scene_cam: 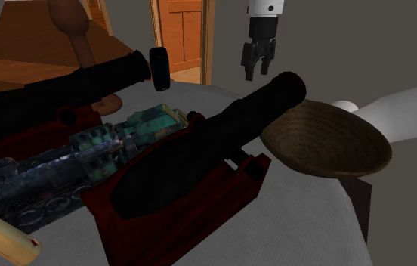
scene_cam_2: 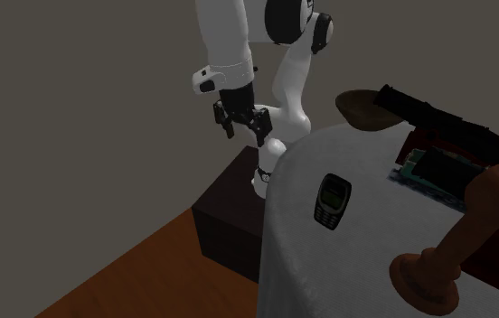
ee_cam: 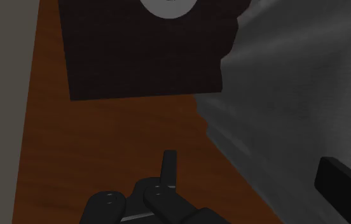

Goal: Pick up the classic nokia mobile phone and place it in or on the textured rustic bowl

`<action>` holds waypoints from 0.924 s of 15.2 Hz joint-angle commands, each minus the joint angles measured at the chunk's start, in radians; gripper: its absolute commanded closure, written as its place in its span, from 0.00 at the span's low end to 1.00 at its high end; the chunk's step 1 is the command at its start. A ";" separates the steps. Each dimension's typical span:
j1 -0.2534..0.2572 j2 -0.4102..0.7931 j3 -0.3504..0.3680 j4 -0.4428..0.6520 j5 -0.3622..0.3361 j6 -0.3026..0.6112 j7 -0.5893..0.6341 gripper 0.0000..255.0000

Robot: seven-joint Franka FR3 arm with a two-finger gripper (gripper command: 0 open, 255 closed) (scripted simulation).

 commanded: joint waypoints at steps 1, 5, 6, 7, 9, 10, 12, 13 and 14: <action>0.000 0.000 0.000 0.000 0.000 0.000 0.000 0.00; 0.027 0.091 0.073 0.099 0.041 0.020 0.066 0.00; 0.032 0.115 0.091 0.126 0.049 0.025 0.082 0.00; 0.037 0.139 0.109 0.154 0.055 0.028 0.098 0.00; 0.046 0.190 0.143 0.213 0.065 0.034 0.131 0.00; 0.050 0.216 0.160 0.244 0.069 0.036 0.148 0.00; 0.056 0.269 0.195 0.309 0.072 0.039 0.182 0.00; 0.059 0.296 0.212 0.343 0.072 0.039 0.200 0.00; 0.062 0.324 0.229 0.378 0.071 0.039 0.217 0.00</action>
